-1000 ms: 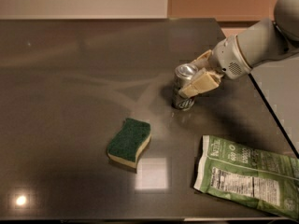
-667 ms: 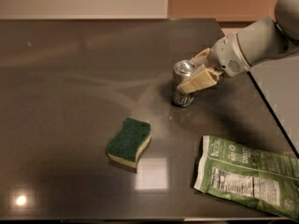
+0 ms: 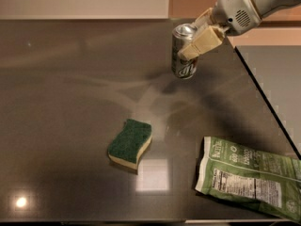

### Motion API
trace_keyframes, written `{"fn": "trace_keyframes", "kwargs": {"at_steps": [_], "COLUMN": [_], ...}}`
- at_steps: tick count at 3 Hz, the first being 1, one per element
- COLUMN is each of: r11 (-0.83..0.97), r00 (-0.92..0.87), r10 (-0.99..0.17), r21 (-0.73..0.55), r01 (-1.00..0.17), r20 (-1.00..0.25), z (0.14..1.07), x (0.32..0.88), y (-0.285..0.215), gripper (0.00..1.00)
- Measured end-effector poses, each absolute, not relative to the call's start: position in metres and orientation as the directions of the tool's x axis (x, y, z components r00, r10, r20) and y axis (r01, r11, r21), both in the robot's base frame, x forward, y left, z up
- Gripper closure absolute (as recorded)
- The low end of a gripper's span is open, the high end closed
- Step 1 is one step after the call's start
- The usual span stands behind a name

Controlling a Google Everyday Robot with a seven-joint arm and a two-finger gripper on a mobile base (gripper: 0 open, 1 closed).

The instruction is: Pick 7up can

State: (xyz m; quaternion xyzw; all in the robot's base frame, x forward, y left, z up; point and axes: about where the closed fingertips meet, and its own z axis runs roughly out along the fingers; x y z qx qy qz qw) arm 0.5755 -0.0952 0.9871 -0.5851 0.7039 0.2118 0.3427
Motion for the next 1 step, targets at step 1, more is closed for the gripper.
{"fn": "trace_keyframes", "kwargs": {"at_steps": [1], "r11": [0.225], "r00": [-0.081], "r10": [-0.679], "r21": [-0.102], "r01": [-0.969], "r20": [-0.730], "z": [0.9865], "x": [0.5755], "y": [-0.0949], "gripper": [1.00]}}
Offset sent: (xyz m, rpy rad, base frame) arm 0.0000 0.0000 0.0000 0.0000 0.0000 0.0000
